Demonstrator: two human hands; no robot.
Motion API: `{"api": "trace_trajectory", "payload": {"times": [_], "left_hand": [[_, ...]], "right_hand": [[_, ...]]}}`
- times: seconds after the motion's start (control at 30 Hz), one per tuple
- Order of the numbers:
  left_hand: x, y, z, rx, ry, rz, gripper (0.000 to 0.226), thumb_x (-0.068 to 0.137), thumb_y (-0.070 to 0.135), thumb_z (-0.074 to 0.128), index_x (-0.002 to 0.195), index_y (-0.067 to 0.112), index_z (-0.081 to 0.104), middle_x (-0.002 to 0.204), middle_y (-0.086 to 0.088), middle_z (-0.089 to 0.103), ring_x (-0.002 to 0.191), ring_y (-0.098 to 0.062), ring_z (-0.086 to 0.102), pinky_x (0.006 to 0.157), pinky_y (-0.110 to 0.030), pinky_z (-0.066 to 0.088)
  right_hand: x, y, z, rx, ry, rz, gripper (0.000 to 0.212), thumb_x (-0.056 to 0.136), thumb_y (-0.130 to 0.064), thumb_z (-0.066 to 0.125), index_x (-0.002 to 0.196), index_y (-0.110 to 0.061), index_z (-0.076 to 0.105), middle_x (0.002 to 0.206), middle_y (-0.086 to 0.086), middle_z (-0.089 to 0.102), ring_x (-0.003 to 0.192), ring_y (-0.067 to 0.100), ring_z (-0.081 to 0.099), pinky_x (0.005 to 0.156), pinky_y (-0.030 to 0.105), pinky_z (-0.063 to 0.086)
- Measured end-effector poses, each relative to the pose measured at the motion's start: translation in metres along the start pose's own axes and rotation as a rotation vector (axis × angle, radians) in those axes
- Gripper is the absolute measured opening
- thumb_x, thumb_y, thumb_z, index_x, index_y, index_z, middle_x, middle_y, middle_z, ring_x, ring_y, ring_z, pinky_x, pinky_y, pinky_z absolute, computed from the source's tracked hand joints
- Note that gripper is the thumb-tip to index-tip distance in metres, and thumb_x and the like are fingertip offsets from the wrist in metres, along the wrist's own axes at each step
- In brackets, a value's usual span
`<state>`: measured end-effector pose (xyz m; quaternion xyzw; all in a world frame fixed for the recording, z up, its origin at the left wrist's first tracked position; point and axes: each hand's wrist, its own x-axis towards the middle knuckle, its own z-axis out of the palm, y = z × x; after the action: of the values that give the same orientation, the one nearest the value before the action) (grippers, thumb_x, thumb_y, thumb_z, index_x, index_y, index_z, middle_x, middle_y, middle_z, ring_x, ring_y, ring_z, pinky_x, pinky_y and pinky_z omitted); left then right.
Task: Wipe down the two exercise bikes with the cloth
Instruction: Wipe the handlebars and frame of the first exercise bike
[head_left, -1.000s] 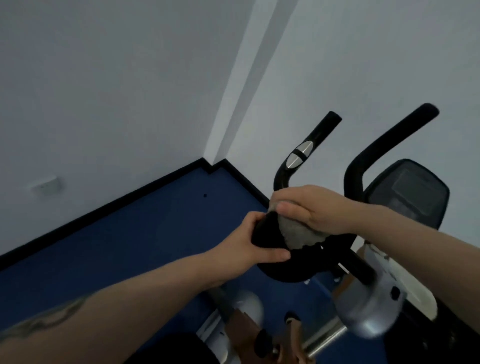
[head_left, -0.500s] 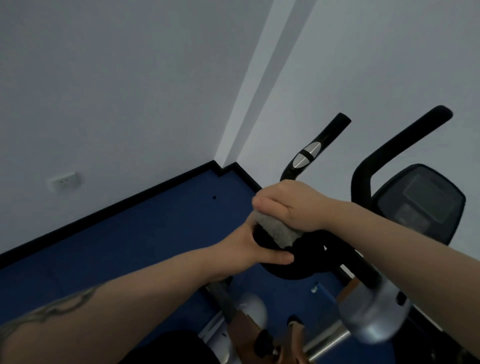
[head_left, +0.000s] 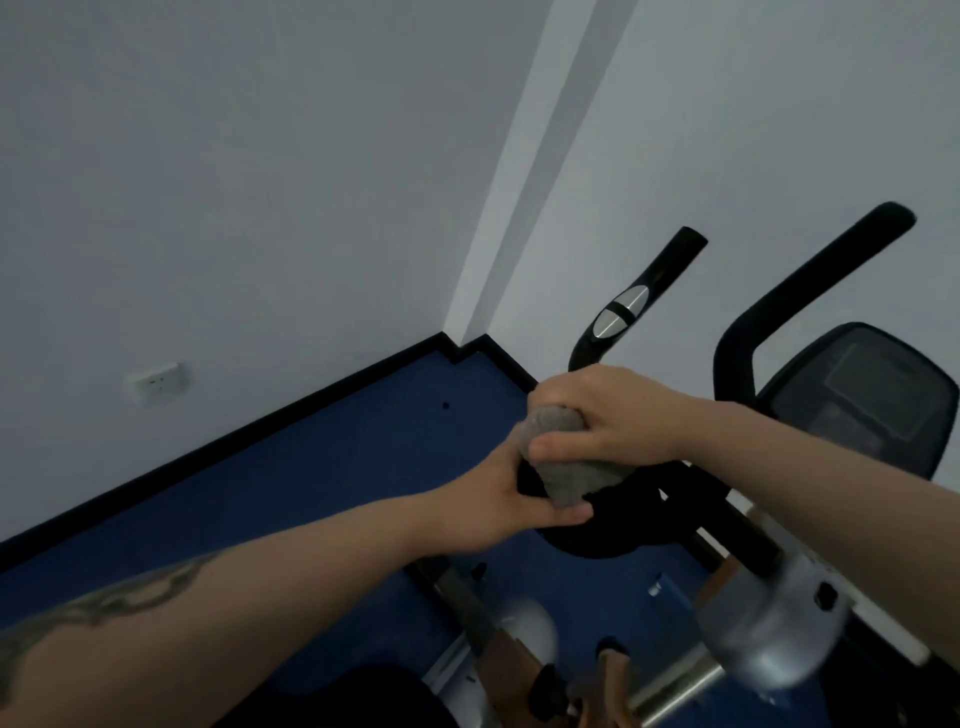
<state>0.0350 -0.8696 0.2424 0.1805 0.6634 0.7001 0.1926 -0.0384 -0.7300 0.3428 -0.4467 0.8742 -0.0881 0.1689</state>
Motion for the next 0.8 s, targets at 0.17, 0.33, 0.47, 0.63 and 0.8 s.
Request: {"api": "trace_trajectory", "payload": {"times": [0.17,0.33,0.47,0.63,0.8], "left_hand": [[0.001,-0.005,0.000,-0.056,0.007,-0.008,0.068,0.087,0.012,0.072,0.142,0.017,0.033,0.137,-0.004,0.051,0.127,-0.010,0.050,0.109,-0.030,0.042],[0.001,-0.006,0.001,-0.075,-0.001,0.001,0.069,0.086,0.011,0.072,0.142,0.019,0.032,0.129,0.002,0.057,0.119,-0.003,0.056,0.097,-0.019,0.046],[0.004,-0.008,-0.001,-0.086,0.006,0.026,0.074,0.081,0.016,0.077,0.142,0.021,0.034,0.135,-0.002,0.052,0.126,-0.010,0.052,0.106,-0.032,0.045],[0.004,-0.009,-0.002,-0.105,-0.002,-0.010,0.087,0.074,0.029,0.081,0.143,0.021,0.029,0.139,-0.003,0.049,0.130,-0.014,0.049,0.108,-0.042,0.043],[0.003,-0.008,-0.003,-0.096,-0.037,-0.024,0.080,0.082,0.019,0.077,0.146,0.020,0.029,0.140,0.000,0.050,0.130,-0.010,0.049,0.110,-0.038,0.041]], "right_hand": [[-0.005,0.004,-0.005,0.176,-0.077,0.039,0.023,0.086,-0.047,0.060,0.091,-0.024,0.059,0.081,-0.016,0.060,0.076,0.006,0.059,0.068,0.022,0.044],[-0.004,-0.005,0.001,0.174,-0.055,0.044,0.031,0.079,-0.058,0.061,0.097,-0.034,0.051,0.088,-0.015,0.062,0.081,0.006,0.060,0.071,0.027,0.049],[-0.008,0.004,-0.003,0.321,-0.064,0.041,0.034,0.075,-0.045,0.079,0.099,-0.027,0.062,0.091,-0.014,0.064,0.087,0.004,0.062,0.076,0.019,0.047],[-0.016,0.015,-0.011,0.384,-0.124,0.109,0.025,0.085,-0.038,0.072,0.106,-0.030,0.060,0.093,-0.017,0.066,0.089,0.001,0.063,0.077,0.013,0.046],[-0.005,0.009,-0.001,0.242,-0.086,0.084,0.019,0.083,-0.042,0.073,0.092,-0.035,0.057,0.082,-0.021,0.064,0.078,-0.001,0.061,0.068,0.010,0.043]]}}
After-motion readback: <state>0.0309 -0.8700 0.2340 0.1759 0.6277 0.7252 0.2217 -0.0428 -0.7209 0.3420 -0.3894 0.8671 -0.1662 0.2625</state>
